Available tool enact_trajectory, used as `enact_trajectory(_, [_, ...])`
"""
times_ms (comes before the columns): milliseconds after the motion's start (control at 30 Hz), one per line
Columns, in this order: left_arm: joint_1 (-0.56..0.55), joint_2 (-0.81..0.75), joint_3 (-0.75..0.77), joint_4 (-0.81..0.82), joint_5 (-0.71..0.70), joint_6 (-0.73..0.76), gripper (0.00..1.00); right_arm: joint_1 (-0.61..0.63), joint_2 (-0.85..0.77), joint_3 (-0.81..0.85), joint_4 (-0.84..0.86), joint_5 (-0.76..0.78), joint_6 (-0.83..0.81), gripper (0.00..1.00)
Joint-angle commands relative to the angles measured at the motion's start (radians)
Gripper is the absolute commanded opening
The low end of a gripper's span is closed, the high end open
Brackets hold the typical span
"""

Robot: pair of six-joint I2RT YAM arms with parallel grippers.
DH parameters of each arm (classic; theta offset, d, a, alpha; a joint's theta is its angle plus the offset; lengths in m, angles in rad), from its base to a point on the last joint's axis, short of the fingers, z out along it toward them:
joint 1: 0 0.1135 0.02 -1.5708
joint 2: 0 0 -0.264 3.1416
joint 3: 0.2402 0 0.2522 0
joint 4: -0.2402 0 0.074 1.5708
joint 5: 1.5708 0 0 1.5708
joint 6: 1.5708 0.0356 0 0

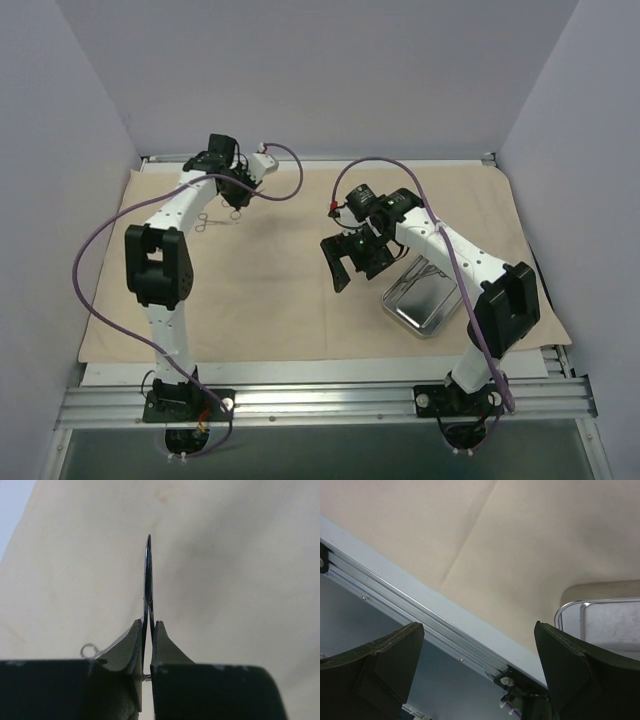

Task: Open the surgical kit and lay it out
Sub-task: Place the medical item in the surgical kit.

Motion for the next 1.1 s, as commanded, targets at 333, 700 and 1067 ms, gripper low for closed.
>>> enact_trajectory(333, [0.189,-0.087,-0.022,-0.114,0.069,0.649,0.02,-0.001,-0.064,-0.186,0.204,-0.048,0.050,1.00])
enact_trajectory(700, [0.200,0.011,0.003,-0.185,0.120,0.734,0.02,-0.045,-0.065,-0.203,0.178,-0.017,0.003,1.00])
enact_trajectory(1067, [0.207,0.040,-0.005,-0.179,0.123,0.759,0.02,-0.057,-0.033,-0.177,0.177,-0.033,-0.006,1.00])
